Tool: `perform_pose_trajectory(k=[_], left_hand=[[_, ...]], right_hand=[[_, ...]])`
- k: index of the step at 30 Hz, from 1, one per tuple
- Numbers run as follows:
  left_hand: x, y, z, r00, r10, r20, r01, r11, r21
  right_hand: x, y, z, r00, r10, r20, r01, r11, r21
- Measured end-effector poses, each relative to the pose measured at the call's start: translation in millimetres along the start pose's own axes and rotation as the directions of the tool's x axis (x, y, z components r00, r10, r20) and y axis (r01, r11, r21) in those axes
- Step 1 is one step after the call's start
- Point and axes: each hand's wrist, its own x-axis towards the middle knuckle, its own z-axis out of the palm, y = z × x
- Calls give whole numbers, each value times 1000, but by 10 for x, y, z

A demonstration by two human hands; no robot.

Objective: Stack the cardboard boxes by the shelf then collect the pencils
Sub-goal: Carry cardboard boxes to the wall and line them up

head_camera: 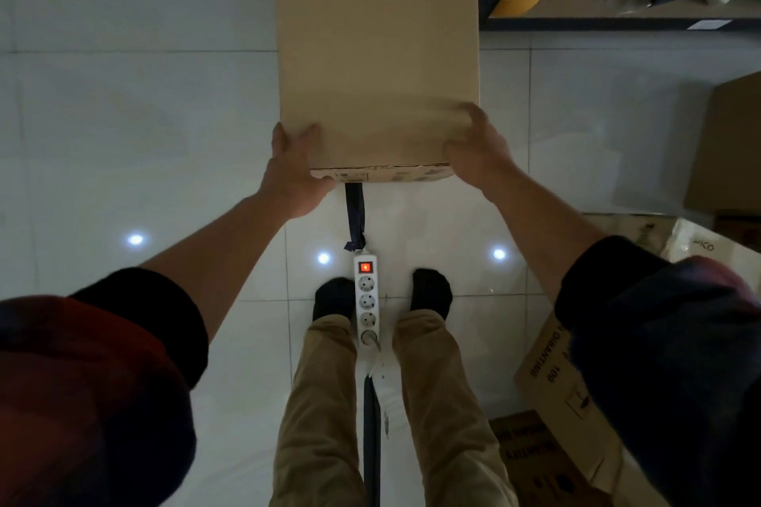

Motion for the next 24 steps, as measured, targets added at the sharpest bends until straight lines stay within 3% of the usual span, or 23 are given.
perform_pose_trajectory(k=[2,4,7,9,12,14,16,20,24], left_hand=[[69,-25,-91,996,-62,65,59,997,43],[123,-85,-201,988,-125,90,104,972,209],[120,-84,-295,989,-147,-24,144,898,415],[89,-19,-320,989,-76,-126,117,922,369],[45,118,-347,953,141,-267,-122,989,87],[47,218,-357,945,111,-307,-156,980,-127],[87,242,-381,958,10,-288,-82,967,-240],[105,120,-531,957,14,-289,-101,952,-288],[56,-107,-621,836,128,-534,-196,978,-72]], right_hand=[[-23,-111,-72,999,-2,-33,4,998,61],[-54,-228,-89,998,-31,-57,37,992,122],[-125,-401,-15,988,-94,-123,117,975,190],[-176,-502,63,976,-148,-160,186,948,259],[-214,-611,253,963,-261,-60,264,888,377],[-228,-671,382,954,-297,49,250,871,424],[-220,-715,503,957,-275,94,209,876,435],[-141,-659,698,985,-130,117,107,977,185],[-69,-516,797,980,-56,193,43,997,70]])
